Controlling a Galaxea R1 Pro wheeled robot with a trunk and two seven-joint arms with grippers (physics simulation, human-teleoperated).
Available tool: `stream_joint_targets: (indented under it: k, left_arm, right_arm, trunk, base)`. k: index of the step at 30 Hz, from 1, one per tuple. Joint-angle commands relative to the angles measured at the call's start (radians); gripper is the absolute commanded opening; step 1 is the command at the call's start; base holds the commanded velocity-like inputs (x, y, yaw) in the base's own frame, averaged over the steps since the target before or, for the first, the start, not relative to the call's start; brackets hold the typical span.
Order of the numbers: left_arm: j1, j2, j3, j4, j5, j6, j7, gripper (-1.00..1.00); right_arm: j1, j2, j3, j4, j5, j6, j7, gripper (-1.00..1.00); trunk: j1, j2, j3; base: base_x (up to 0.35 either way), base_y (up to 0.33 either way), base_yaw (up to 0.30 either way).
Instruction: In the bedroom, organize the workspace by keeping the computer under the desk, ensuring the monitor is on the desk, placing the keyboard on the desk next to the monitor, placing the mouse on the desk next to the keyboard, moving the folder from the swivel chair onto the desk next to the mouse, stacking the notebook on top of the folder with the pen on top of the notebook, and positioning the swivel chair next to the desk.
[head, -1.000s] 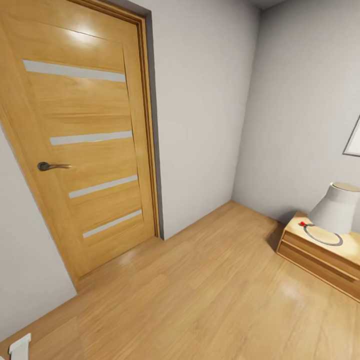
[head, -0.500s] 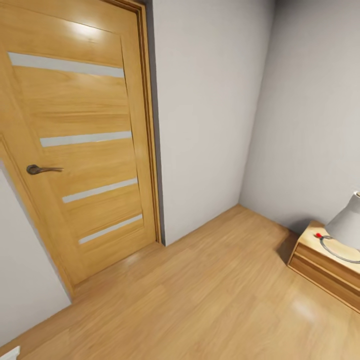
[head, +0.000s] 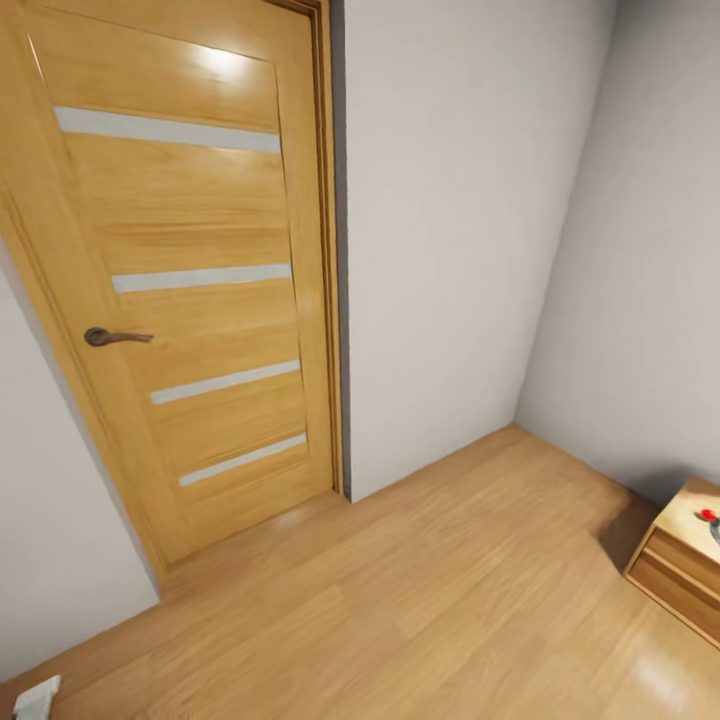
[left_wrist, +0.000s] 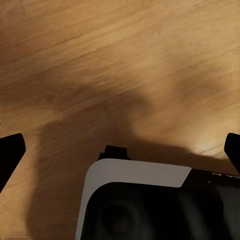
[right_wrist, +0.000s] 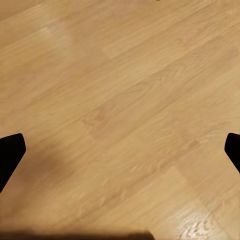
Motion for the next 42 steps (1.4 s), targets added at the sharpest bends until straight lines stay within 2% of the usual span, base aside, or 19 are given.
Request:
stream_joint_targets:
  k: [1,29,42]
  left_arm:
    - [0.0,0.0,0.0,-0.001,0.005,-0.002,0.0,1.0]
    - [0.0,-0.001,-0.002,0.0,0.005,-0.003,0.0,1.0]
    - [0.0,-0.001,-0.004,-0.001,0.004,-0.004,0.0,1.0]
  right_arm:
    - [0.0,0.0,-0.001,0.001,-0.001,-0.003,-0.001,1.0]
    - [0.0,0.0,-0.002,0.001,-0.008,-0.003,-0.002,1.0]
    - [0.0,0.0,-0.002,0.0,-0.006,-0.003,-0.002,1.0]
  trunk:
    - [0.0,-0.001,-0.001]
    - [0.0,-0.001,-0.001]
    - [0.0,-0.001,-0.001]
  base:
    - [0.024,-0.02,0.278]
    - [0.002,-0.007,0.281]
    - [0.0,-0.276,0.285]
